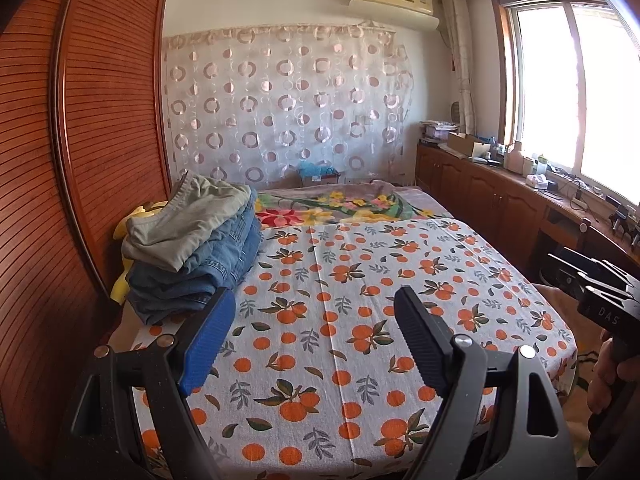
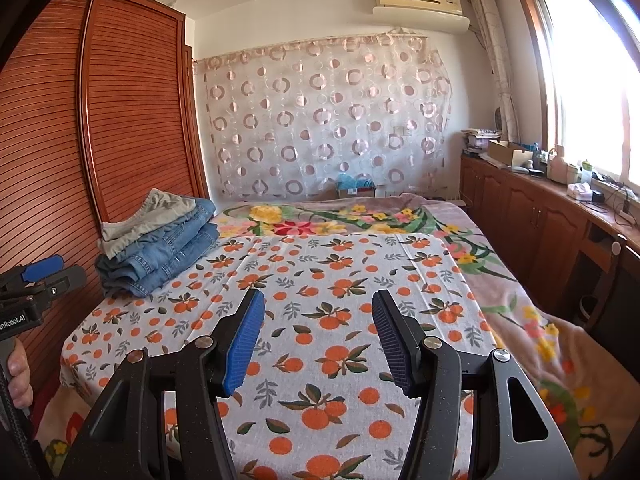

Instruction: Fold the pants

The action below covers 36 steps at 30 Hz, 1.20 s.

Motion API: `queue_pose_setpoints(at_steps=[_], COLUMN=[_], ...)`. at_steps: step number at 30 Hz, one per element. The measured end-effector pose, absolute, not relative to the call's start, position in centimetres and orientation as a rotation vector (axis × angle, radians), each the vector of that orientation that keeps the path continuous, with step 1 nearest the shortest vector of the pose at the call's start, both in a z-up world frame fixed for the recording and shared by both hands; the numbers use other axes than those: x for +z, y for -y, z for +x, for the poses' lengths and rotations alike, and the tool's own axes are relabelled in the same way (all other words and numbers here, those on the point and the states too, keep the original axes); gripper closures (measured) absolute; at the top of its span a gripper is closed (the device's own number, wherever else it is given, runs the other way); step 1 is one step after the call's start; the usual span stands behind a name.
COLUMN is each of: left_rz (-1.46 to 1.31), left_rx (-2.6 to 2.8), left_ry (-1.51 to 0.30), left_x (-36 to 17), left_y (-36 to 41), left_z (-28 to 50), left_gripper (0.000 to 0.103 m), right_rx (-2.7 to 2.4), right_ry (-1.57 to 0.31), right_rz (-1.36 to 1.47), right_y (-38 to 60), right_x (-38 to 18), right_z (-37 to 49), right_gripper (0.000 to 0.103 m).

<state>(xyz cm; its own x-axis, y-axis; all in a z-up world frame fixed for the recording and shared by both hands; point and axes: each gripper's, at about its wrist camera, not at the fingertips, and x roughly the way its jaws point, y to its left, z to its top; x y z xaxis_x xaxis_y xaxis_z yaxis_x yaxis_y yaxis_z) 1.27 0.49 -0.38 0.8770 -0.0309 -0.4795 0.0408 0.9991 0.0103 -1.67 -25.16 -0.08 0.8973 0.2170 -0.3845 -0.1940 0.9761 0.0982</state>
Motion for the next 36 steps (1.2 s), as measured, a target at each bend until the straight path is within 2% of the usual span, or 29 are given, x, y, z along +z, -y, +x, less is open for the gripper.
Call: queue_pose_setpoints(at_steps=[36], left_rz=[0.023], left_rx=[-0.037], left_ry=[-0.496], left_x=[-0.29], left_y=[-0.35], left_z=[1.05], left_gripper=[0.021], right_rx=[0.213], right_ry=[-0.406], right_rz=[0.055], right_y=[25.71], right_x=[-0.57], right_z=[-2.0], right_gripper=[0.045])
